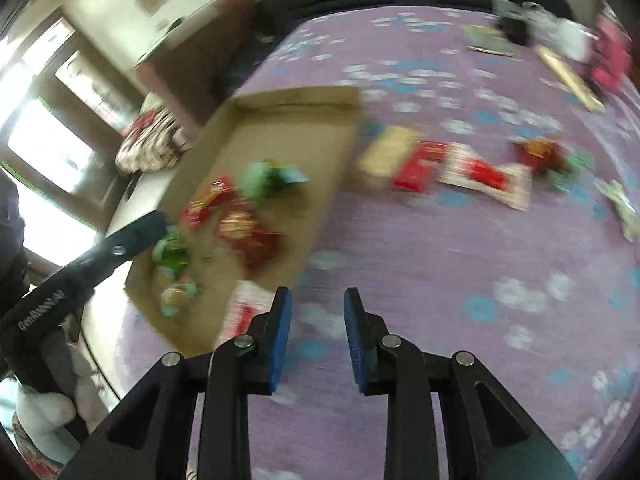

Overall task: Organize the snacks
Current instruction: 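Carry both packets over the box and open both grippers to drop them, then move both tools back to the table and grasp the cream packet with the right gripper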

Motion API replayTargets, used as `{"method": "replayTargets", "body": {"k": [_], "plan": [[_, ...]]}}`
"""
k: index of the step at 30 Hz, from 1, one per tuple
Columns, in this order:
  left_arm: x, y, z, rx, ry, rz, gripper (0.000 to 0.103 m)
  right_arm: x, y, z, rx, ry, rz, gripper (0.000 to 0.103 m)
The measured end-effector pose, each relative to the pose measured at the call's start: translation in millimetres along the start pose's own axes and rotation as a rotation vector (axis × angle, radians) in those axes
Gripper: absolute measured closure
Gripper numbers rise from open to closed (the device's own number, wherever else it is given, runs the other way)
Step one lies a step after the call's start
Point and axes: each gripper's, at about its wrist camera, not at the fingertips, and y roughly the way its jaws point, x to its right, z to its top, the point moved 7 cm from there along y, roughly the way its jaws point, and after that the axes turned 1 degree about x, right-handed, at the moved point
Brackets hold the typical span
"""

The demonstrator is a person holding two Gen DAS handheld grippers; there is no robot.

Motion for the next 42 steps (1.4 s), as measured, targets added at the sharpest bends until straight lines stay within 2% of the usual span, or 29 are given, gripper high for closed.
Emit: {"method": "replayTargets", "body": {"k": [2, 7, 9, 15, 17, 21, 27, 33, 36, 39, 42], "plan": [[4.2, 1.9, -3.2, -0.010, -0.005, 0.011, 0.046, 28.4, -6.2, -4.3, 0.000, 0.032, -0.024, 0.077], [11.0, 3.2, -9.4, -0.023, -0.040, 0.043, 0.046, 66.0, -19.5, -3.7, 0.013, 0.091, -0.020, 0.077], [14.3, 2.8, -11.1, -0.024, -0.040, 0.056, 0.046, 73.3, -21.7, -4.9, 0.010, 0.093, -0.008, 0.077], [25.7, 1.4, -17.5, -0.027, 0.037, 0.179, 0.046, 71.9, -23.8, -7.5, 0.005, 0.065, 0.009, 0.077], [28.3, 1.6, -18.9, -0.030, 0.058, 0.200, 0.046, 71.3, -24.2, -9.8, 0.001, 0.063, 0.014, 0.077], [37.3, 5.1, -20.9, -0.060, 0.063, 0.179, 0.036, 68.0, -23.6, -11.7, -0.002, 0.046, 0.016, 0.077], [58.0, 11.0, -26.4, -0.077, 0.058, 0.091, 0.035, 77.5, -30.4, -14.6, 0.020, 0.046, -0.001, 0.077], [74.9, 17.2, -33.7, -0.109, 0.066, 0.069, 0.035, 103.1, -35.1, -13.0, 0.040, 0.064, -0.040, 0.077], [82.6, 14.0, -27.7, -0.112, 0.063, 0.051, 0.035, 113.4, -38.1, -9.8, 0.056, 0.072, -0.036, 0.077], [89.6, 10.6, -19.4, -0.122, 0.014, 0.000, 0.035, 122.9, -36.4, -8.6, 0.054, 0.048, -0.044, 0.077], [98.2, 5.0, -9.5, -0.119, 0.016, 0.038, 0.035, 141.4, -34.9, -3.8, 0.042, 0.081, -0.056, 0.077]]}}
